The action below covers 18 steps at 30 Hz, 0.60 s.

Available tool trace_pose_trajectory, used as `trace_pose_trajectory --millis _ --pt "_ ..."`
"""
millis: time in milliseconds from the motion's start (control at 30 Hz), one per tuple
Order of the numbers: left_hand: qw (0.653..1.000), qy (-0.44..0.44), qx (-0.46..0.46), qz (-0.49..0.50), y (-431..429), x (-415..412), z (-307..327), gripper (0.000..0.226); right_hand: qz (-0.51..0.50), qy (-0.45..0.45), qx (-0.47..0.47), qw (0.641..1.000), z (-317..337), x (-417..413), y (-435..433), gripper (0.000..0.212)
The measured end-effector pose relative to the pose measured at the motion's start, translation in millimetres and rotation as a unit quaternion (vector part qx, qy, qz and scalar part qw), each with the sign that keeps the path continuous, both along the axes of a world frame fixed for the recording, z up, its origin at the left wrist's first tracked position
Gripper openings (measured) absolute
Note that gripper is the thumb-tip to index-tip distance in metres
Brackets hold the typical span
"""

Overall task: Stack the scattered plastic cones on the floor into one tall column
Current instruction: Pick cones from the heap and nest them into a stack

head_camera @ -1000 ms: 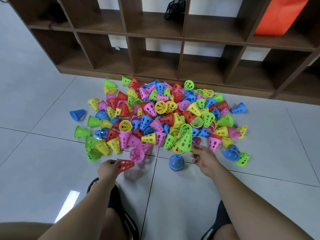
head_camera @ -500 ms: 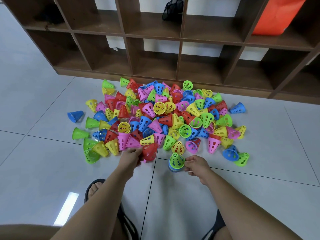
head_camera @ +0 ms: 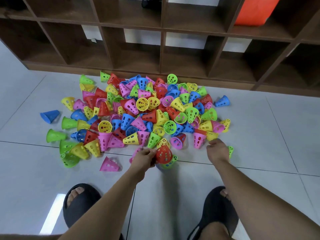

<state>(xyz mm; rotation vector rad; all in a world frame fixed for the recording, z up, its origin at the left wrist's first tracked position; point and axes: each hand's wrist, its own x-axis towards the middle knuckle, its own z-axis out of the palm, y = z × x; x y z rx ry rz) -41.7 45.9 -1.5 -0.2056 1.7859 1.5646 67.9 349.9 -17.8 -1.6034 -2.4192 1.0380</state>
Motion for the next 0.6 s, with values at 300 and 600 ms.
trace_pose_trajectory --millis 300,600 --pt "0.999 -0.023 0.035 0.012 16 7 -6 0.023 -0.142 0.086 -0.163 0.972 -12 16 48 0.035" --pt "0.996 0.068 -0.056 0.002 14 3 -12 0.026 -0.185 0.130 -0.275 0.934 0 15 29 0.044"
